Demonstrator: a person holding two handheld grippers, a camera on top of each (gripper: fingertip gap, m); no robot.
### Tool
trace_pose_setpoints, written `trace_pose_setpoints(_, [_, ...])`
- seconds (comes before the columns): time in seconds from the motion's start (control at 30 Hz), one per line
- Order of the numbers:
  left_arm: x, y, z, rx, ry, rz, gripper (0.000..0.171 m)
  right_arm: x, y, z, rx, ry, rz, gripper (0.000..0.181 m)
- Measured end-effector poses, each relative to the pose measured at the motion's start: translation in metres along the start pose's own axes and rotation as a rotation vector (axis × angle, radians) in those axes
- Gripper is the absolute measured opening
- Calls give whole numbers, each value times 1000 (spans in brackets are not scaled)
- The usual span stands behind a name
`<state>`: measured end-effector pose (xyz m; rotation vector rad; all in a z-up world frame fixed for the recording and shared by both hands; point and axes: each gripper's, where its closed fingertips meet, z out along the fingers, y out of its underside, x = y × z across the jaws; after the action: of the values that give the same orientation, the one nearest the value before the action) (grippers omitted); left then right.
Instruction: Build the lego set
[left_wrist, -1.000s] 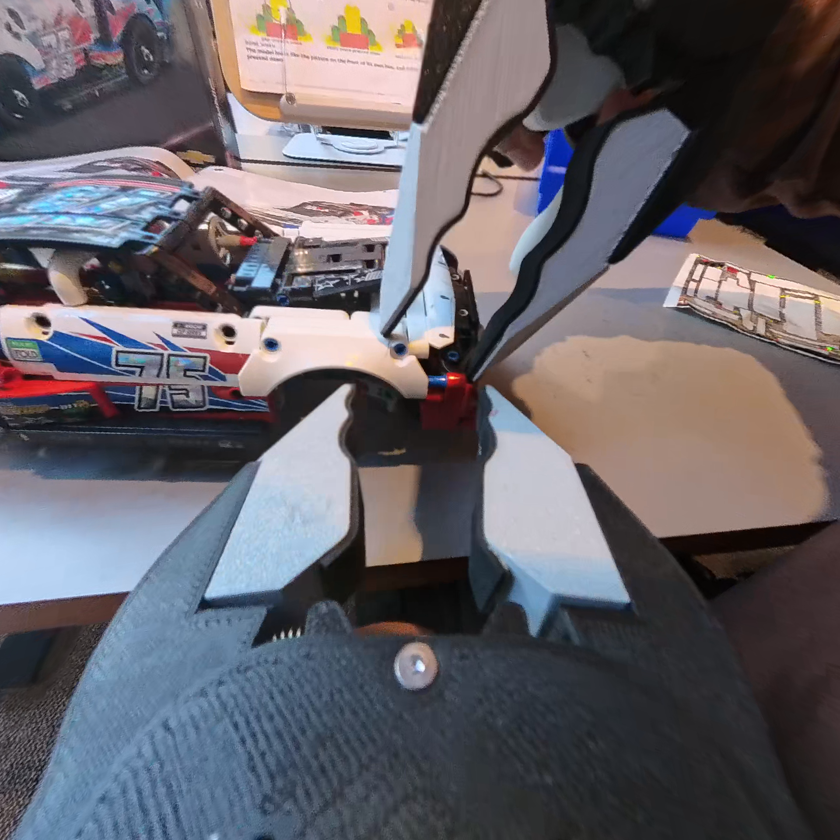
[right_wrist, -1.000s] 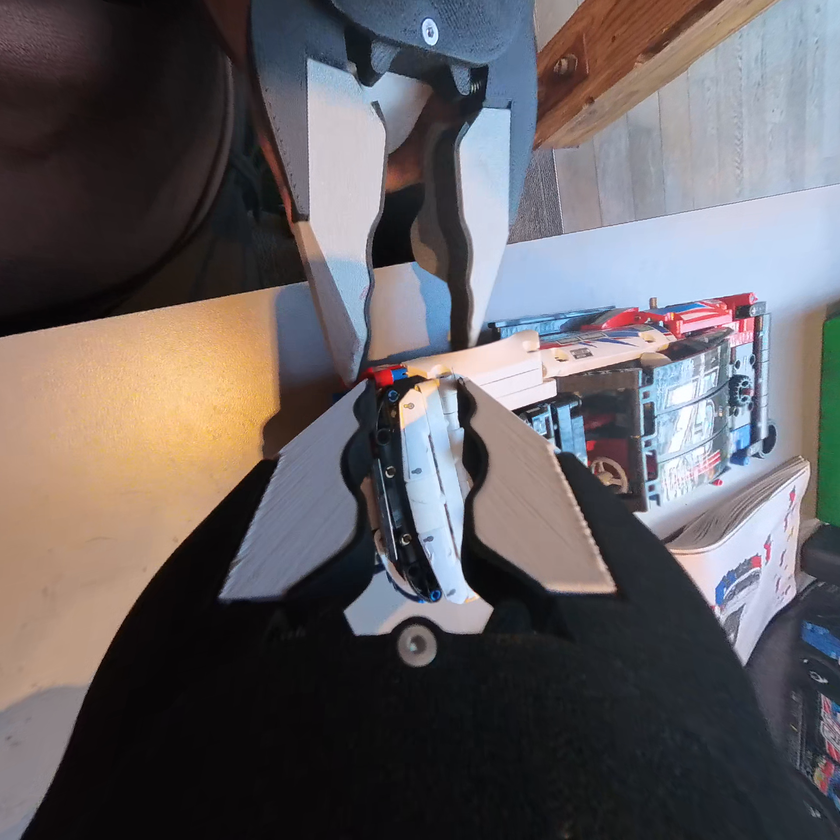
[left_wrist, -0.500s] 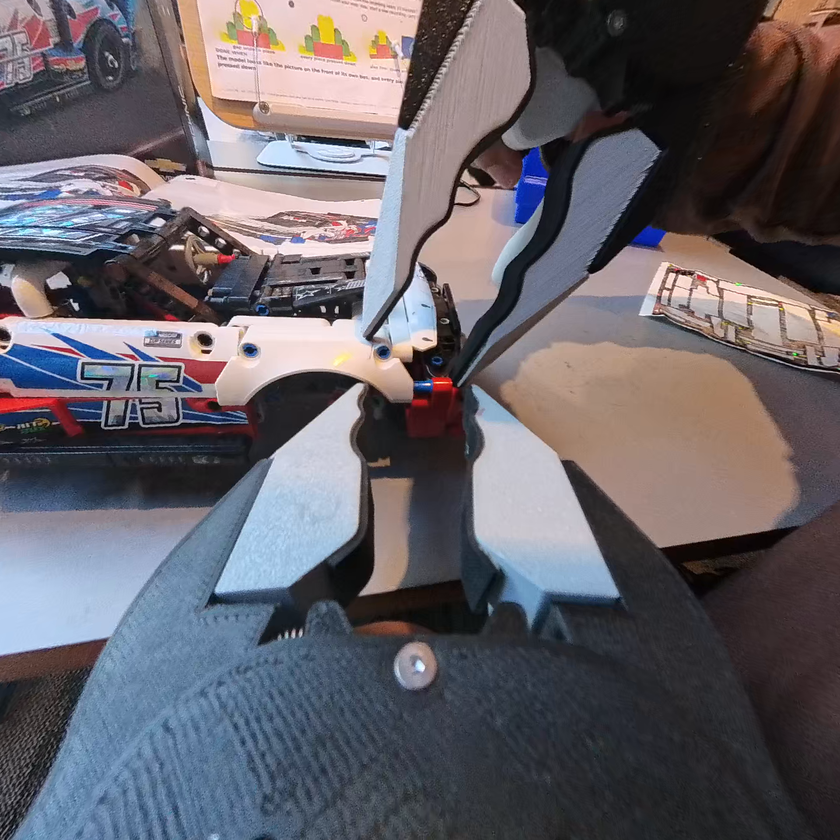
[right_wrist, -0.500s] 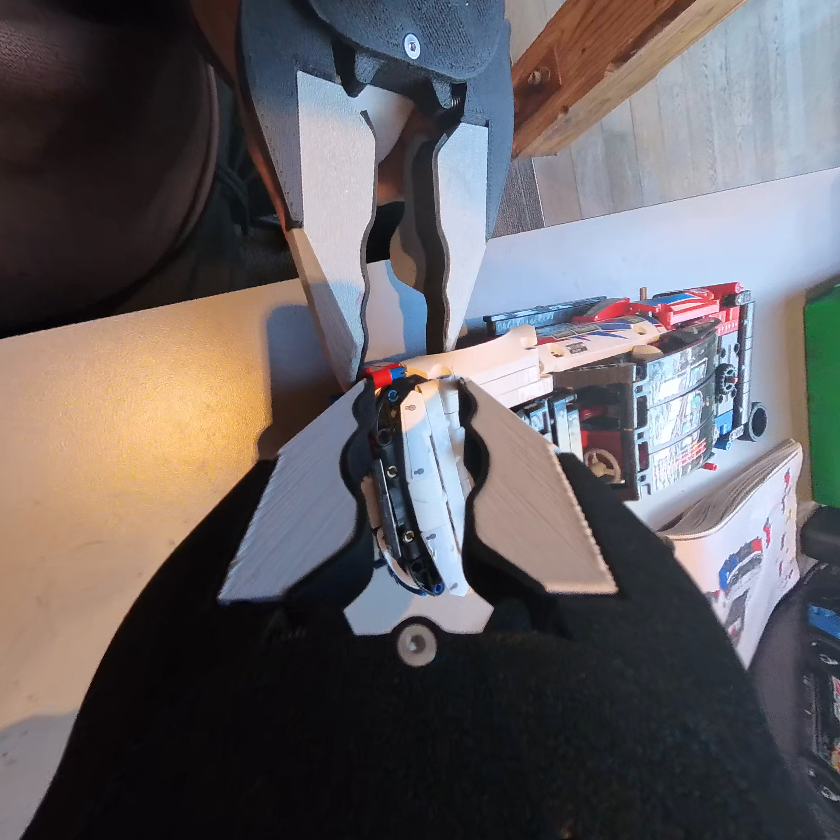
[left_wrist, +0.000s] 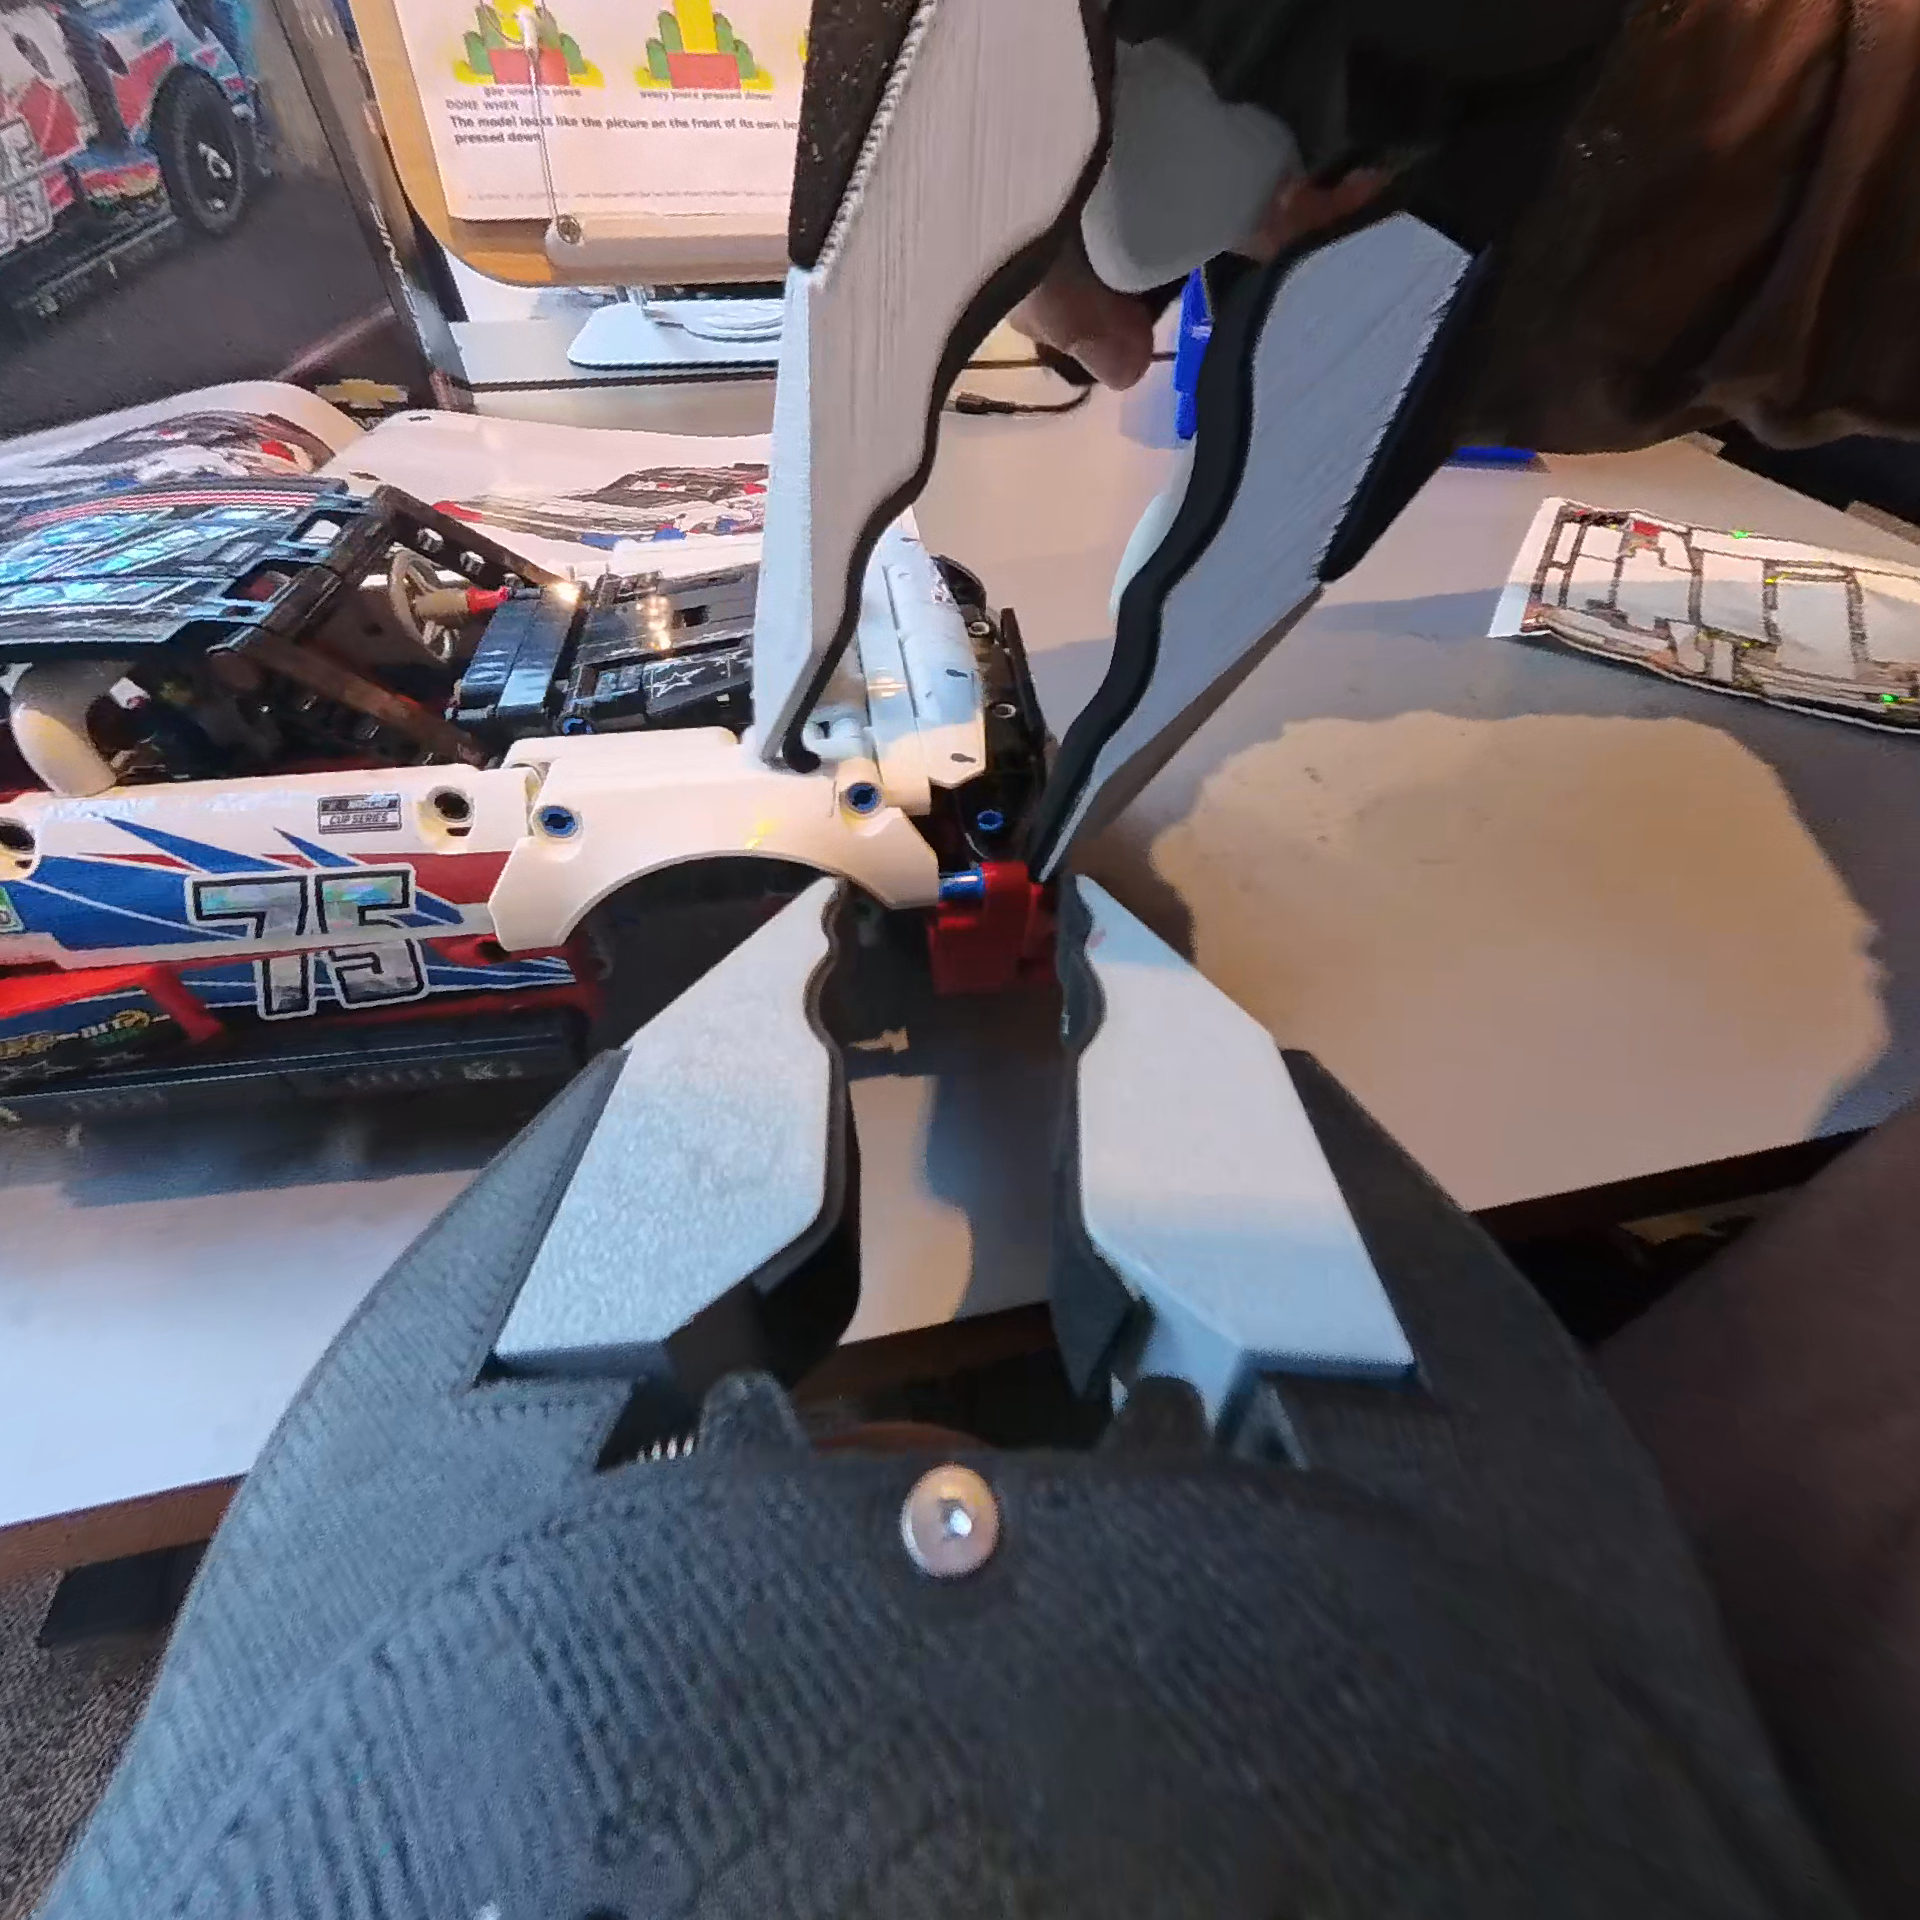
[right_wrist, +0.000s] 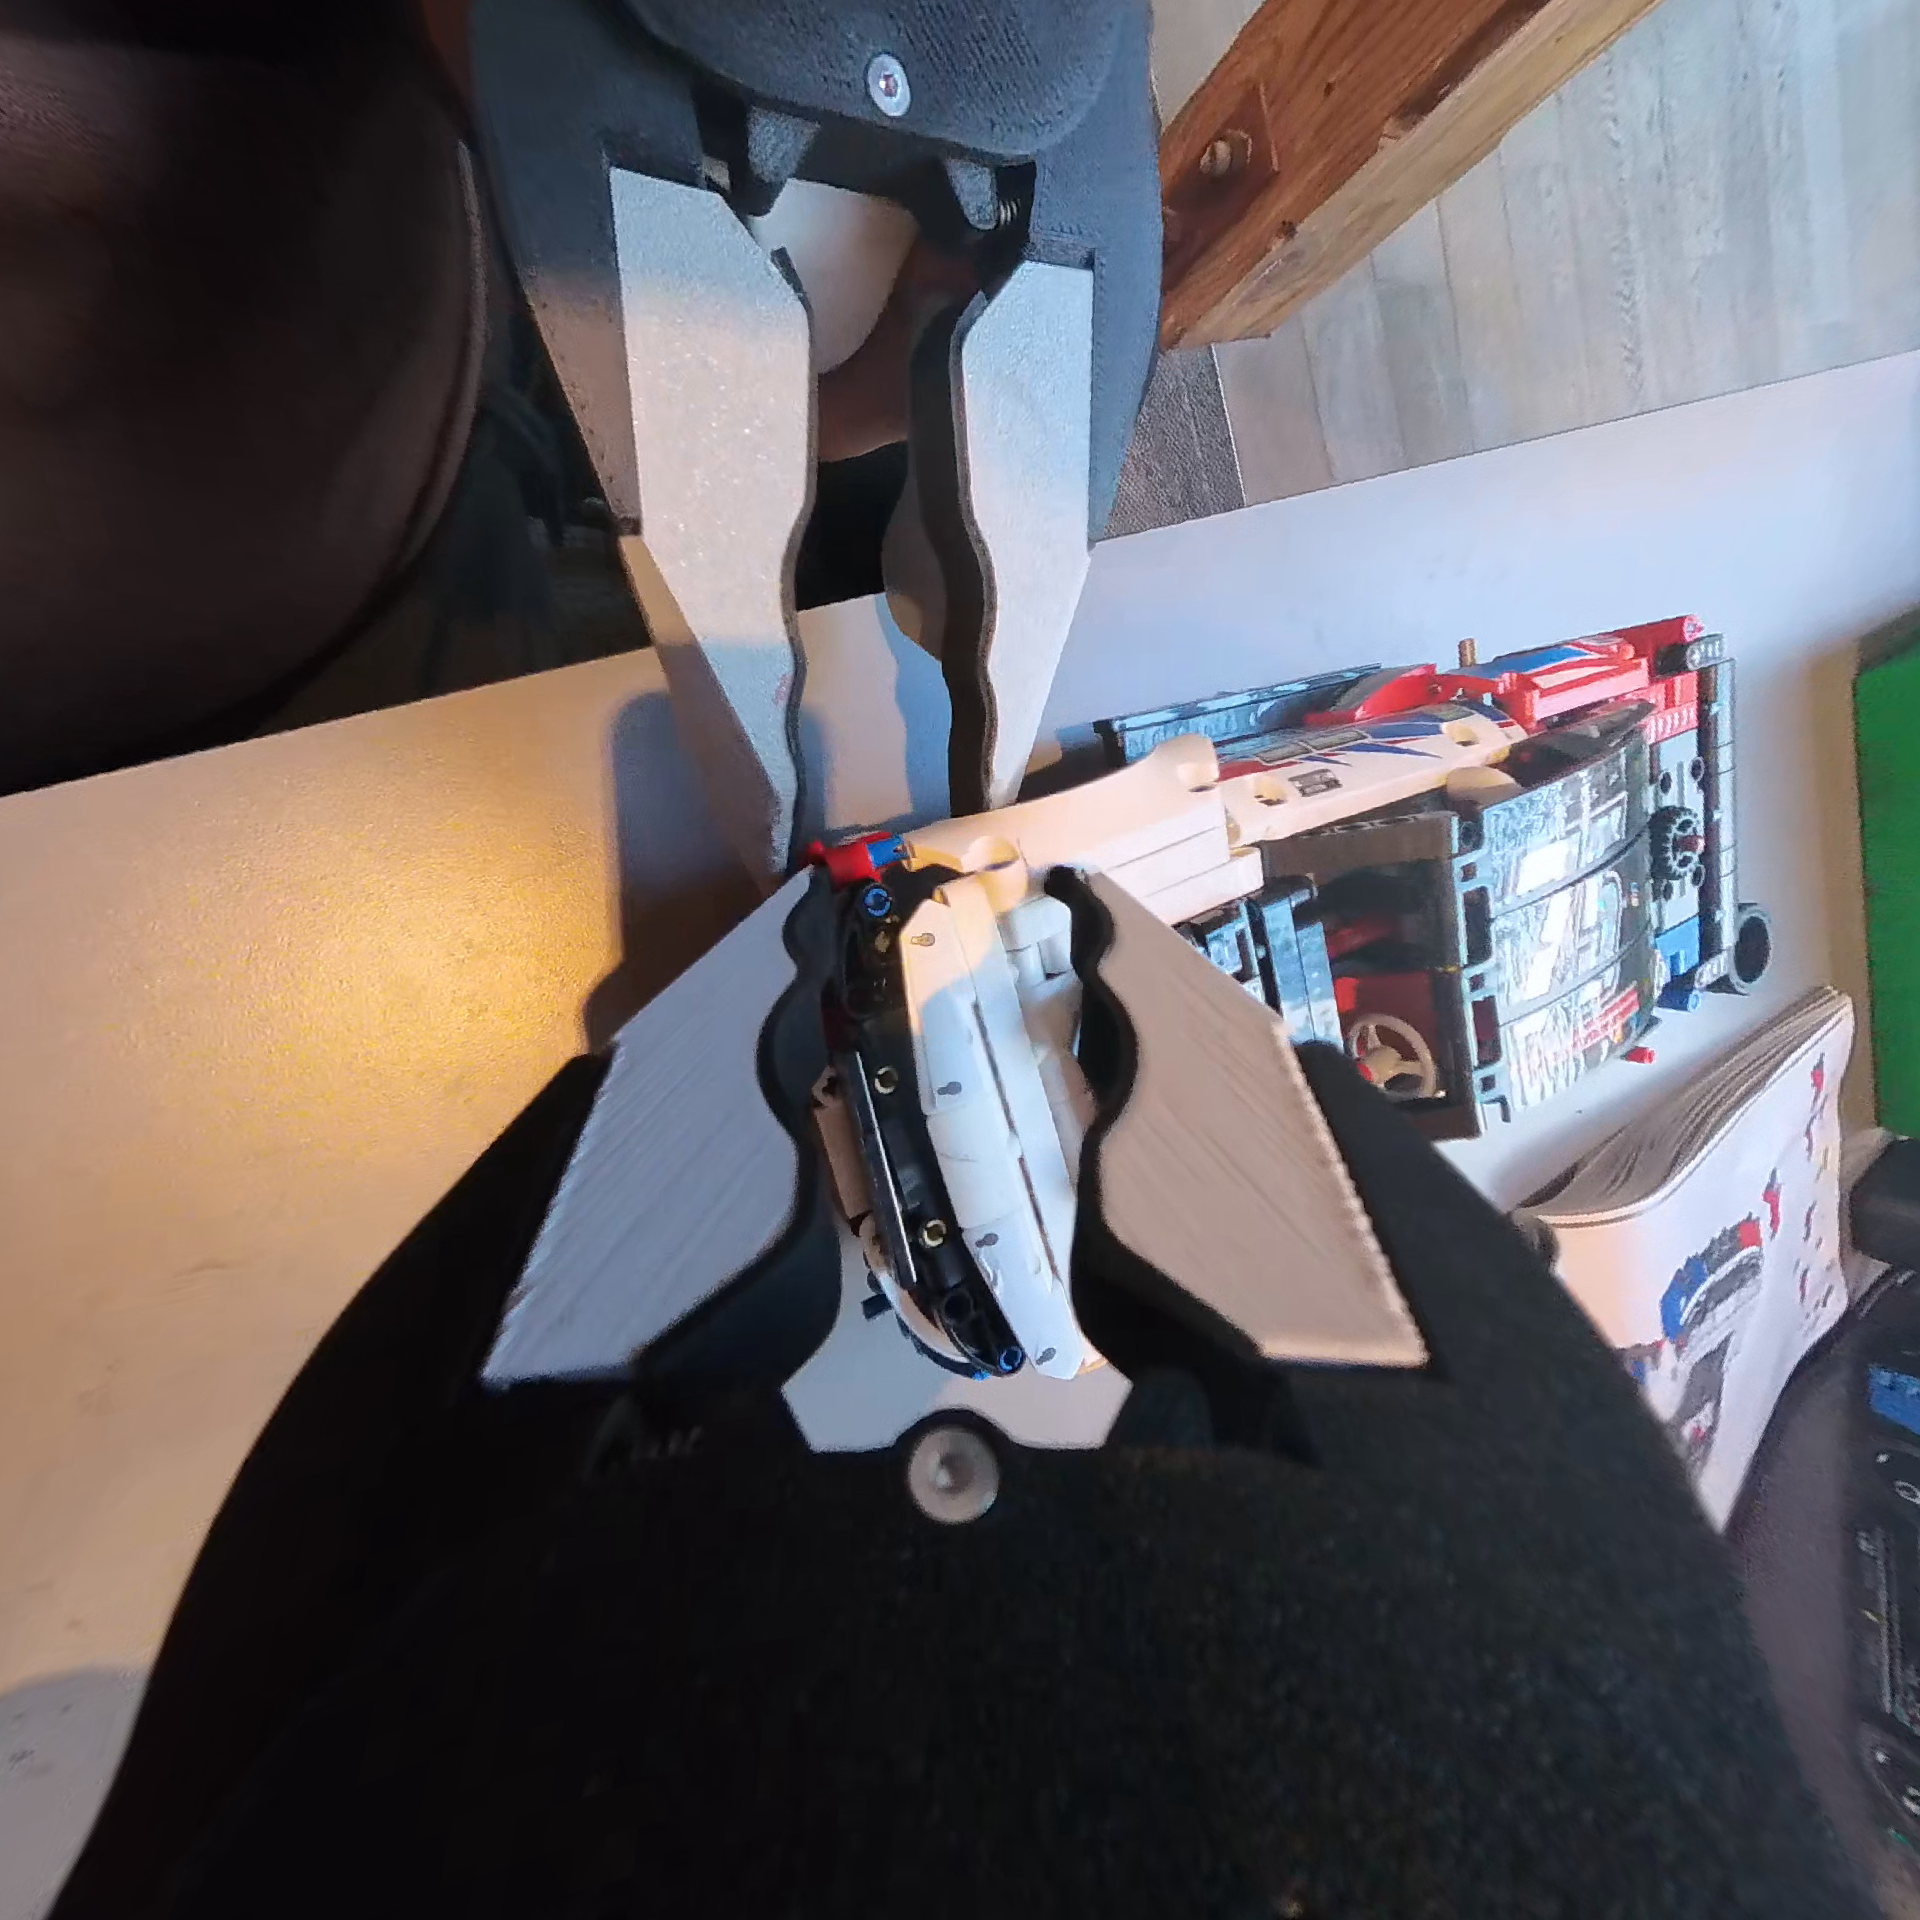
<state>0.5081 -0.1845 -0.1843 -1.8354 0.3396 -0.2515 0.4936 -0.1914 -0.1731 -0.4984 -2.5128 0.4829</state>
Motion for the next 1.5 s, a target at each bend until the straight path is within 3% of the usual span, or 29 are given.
trace_pose_setpoints(0.17, [0,1,-1,22,24,-21,36,0,-1,0,6,-1,-11,41])
trace_pose_setpoints(0.57, [-2,3,0,20,22,93,40,1,1,0,14,-18,27,41])
trace_pose_setpoints(0.73, [-1,-1,0,23,32,41,38,2,2,-2,8,-28,33,42])
trace_pose_setpoints(0.9, [0,-7,-2,60,129,-127,35,3,2,-2,53,-27,63,42])
trace_pose_setpoints(1.13, [0,-7,-4,55,157,-162,34,4,1,-1,63,-13,68,43])
trace_pose_setpoints(1.5, [0,-5,-2,42,93,-34,32,4,2,2,26,-51,96,48])
